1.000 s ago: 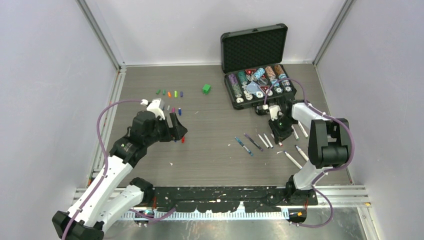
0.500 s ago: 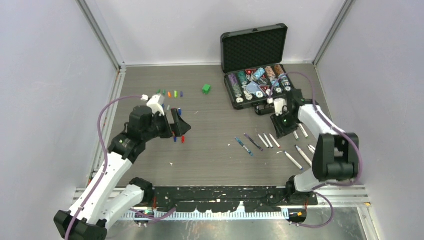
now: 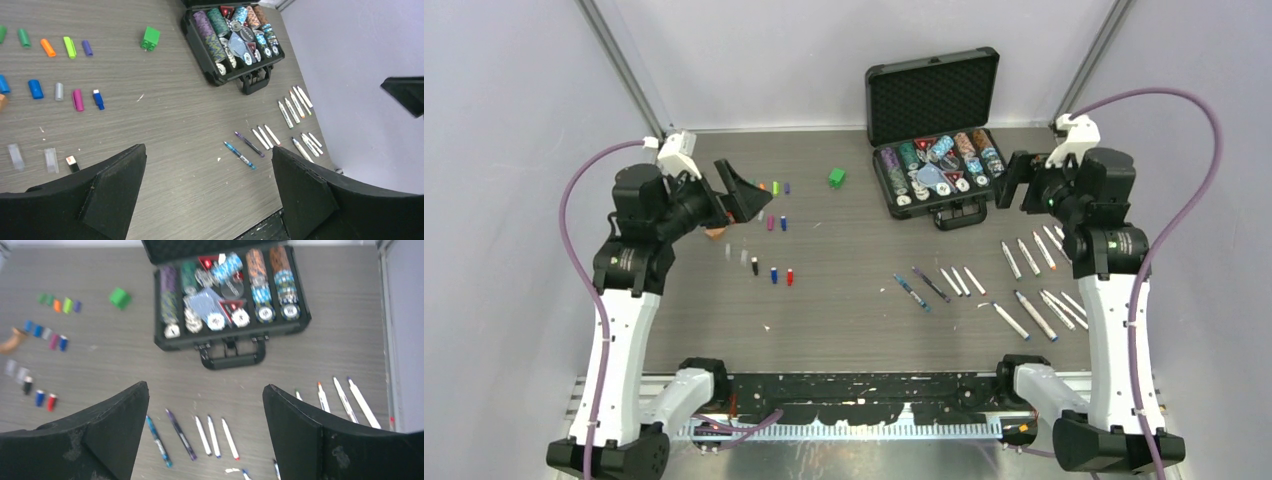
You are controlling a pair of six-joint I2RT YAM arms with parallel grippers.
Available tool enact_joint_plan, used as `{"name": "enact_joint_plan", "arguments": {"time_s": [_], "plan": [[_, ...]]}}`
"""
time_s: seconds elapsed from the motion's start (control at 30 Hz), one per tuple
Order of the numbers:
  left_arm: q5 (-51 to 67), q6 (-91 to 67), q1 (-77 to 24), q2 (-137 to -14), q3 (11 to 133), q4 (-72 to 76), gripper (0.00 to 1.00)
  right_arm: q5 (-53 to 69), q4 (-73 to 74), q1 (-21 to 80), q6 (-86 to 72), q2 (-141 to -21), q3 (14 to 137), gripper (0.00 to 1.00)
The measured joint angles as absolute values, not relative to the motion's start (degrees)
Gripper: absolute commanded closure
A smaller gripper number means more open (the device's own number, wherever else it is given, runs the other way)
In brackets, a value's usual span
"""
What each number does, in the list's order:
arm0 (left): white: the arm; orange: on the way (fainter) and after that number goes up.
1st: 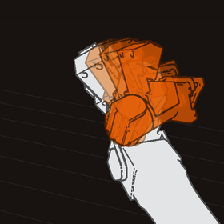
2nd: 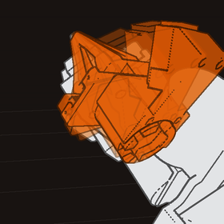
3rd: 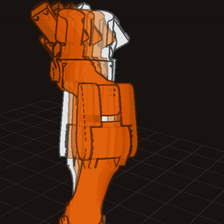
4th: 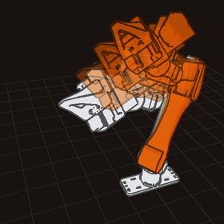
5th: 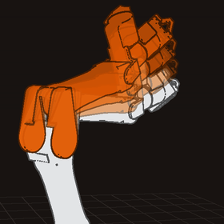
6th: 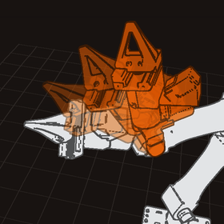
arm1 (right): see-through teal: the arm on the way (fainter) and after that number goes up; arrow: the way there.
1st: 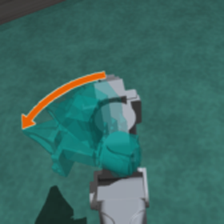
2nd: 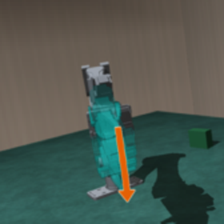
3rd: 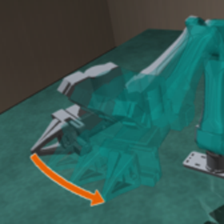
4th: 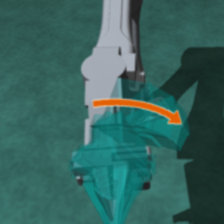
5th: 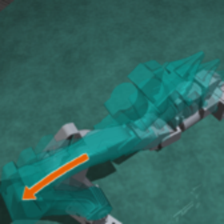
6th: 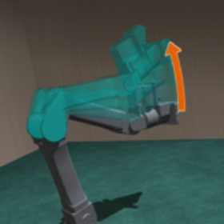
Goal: Open the pen caps
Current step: Reset both arms
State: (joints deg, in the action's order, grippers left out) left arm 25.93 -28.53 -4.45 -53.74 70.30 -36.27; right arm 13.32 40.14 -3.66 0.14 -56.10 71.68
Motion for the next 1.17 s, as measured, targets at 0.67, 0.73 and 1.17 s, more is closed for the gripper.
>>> {"name": "enact_joint_plan", "arguments": {"time_s": [0.67,0.73,1.17], "plan": [[23.6,-23.7,-4.4,-48.6,75.5,-45.7,0.00,19.2,45.1,-3.7,-12.9,-54.8,79.7,0.11],[23.6,-23.5,-4.4,-48.4,75.5,-46.1,0.00,19.3,45.2,-3.7,-13.3,-54.6,79.7,0.11],[23.4,-22.9,-4.4,-47.1,75.1,-46.2,0.00,19.7,45.5,-3.7,-13.9,-54.3,79.7,0.11]]}}
